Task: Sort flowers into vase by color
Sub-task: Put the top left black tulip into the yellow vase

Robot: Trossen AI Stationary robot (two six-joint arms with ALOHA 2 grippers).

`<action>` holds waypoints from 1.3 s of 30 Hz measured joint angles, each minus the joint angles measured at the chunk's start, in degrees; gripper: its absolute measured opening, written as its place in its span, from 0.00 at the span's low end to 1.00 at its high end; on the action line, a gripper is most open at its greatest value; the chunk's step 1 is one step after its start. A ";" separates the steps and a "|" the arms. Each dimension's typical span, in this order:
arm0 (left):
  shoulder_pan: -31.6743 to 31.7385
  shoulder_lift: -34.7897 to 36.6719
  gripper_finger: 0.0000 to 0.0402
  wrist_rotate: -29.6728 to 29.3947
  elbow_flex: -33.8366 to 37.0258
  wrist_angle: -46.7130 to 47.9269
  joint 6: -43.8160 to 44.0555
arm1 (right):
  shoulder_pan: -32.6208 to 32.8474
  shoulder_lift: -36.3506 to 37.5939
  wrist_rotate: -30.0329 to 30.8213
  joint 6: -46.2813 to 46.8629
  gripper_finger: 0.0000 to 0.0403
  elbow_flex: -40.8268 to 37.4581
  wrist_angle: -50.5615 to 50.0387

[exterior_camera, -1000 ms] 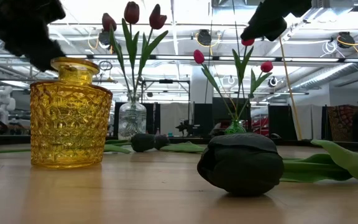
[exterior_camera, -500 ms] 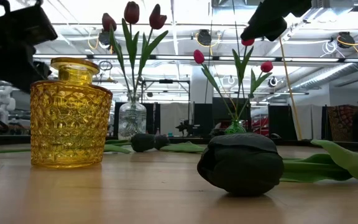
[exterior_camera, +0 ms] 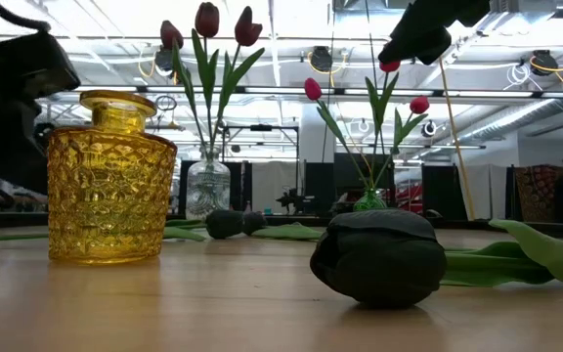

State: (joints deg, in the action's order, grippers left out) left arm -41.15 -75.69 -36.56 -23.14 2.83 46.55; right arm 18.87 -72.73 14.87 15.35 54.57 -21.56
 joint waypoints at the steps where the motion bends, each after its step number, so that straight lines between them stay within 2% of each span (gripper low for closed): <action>1: -0.24 -0.61 0.39 -0.10 0.00 -0.04 0.84 | -0.01 0.00 -0.01 0.00 0.48 0.00 0.00; 12: -0.26 -5.49 0.39 -2.47 0.00 0.68 4.05 | -0.02 0.00 0.00 -0.13 0.48 0.00 0.00; 28: -0.28 -10.09 0.38 -1.36 -0.15 0.30 8.68 | -0.02 0.00 0.00 -0.16 0.48 0.00 0.02; 32: -0.28 -10.11 0.31 -1.29 -0.15 0.28 8.70 | -0.02 0.00 0.00 -0.17 0.48 0.00 0.02; 39: -0.23 -10.17 0.11 -1.28 -0.15 0.33 8.76 | 0.00 0.00 0.00 -0.17 0.48 0.00 0.04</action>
State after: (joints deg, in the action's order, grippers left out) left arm -41.39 -85.86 -37.83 -23.29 3.17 55.30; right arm 18.87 -72.73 14.87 15.18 54.57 -21.52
